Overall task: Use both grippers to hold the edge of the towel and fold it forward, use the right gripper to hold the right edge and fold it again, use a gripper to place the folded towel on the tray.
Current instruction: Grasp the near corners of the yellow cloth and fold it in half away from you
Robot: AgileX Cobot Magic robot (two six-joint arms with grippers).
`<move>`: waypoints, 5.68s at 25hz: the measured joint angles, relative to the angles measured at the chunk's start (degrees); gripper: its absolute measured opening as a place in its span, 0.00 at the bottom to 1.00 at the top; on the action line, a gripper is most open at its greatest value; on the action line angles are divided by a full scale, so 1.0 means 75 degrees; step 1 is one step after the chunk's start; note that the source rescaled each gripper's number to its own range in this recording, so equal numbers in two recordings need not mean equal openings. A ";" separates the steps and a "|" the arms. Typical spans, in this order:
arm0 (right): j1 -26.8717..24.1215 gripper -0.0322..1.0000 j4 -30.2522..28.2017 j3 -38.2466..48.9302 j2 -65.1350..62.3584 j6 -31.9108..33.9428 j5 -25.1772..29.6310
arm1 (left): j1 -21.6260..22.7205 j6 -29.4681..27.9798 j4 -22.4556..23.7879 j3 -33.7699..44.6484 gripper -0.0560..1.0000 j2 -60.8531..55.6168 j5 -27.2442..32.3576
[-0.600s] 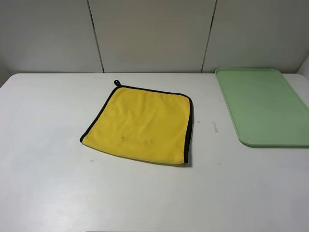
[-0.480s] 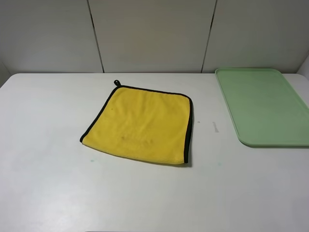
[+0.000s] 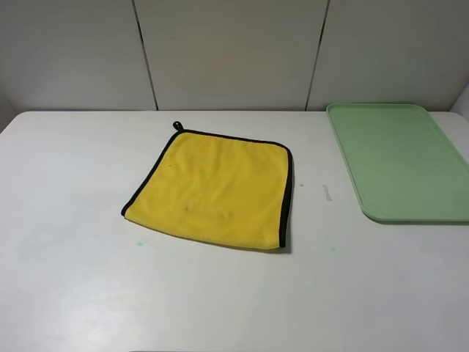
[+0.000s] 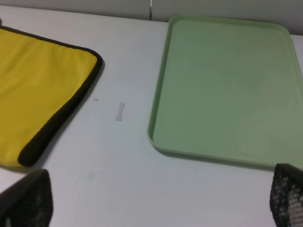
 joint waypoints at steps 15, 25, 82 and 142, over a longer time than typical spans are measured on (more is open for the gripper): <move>0.0000 1.00 0.0000 0.0000 0.0000 0.0000 -0.0006 | 0.0000 0.0000 0.0000 0.0000 0.96 0.0000 0.0000; 0.0000 1.00 0.0000 0.0000 0.0000 0.0000 -0.0006 | 0.0000 0.0000 0.0000 0.0000 0.96 0.0000 0.0000; 0.4315 1.00 -0.0016 -0.1489 0.8884 -0.4587 -0.2552 | -0.6751 0.2204 0.5209 -0.0929 0.96 0.7754 -0.2370; 0.4315 1.00 -0.0468 -0.1504 1.3173 -0.5670 -0.7007 | -0.3821 0.3016 0.8333 -0.0952 0.92 1.3722 -0.7384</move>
